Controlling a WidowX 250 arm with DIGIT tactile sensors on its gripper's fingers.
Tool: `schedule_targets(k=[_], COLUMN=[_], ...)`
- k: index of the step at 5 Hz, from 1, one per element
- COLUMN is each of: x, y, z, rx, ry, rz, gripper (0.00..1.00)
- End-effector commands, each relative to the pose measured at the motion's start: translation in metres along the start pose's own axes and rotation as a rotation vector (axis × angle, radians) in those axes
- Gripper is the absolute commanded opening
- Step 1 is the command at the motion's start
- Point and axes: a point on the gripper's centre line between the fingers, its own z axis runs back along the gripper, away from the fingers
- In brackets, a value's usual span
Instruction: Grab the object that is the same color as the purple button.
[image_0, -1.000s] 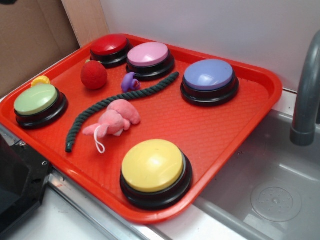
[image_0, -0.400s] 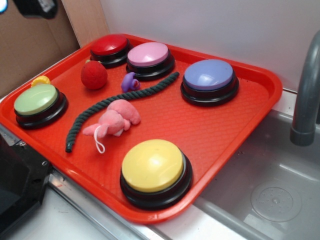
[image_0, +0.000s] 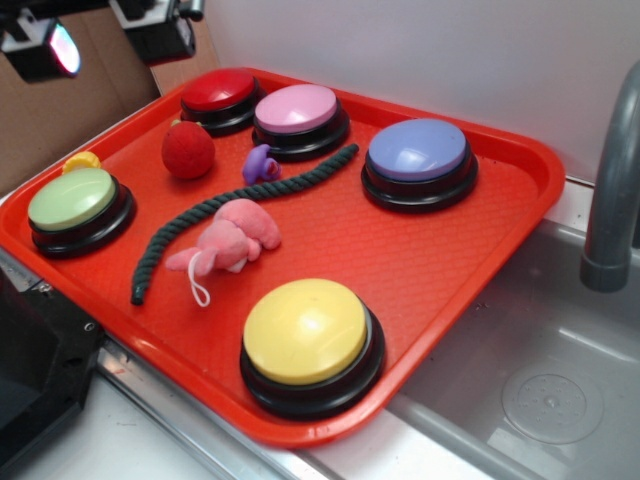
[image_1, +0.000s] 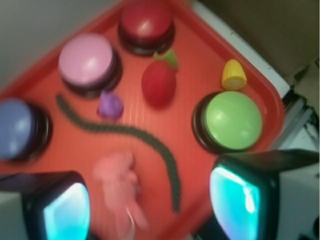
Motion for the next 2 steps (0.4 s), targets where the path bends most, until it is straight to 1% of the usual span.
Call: schedule_targets(k=[1, 2], x=[0.029, 0.037], y=[-0.013, -0.021], z=[-0.060, -0.095], rx=[-0.023, -0.036], ry=[-0.087, -0.037], rz=[0.176, 0.185], gripper=[1.00, 1.00])
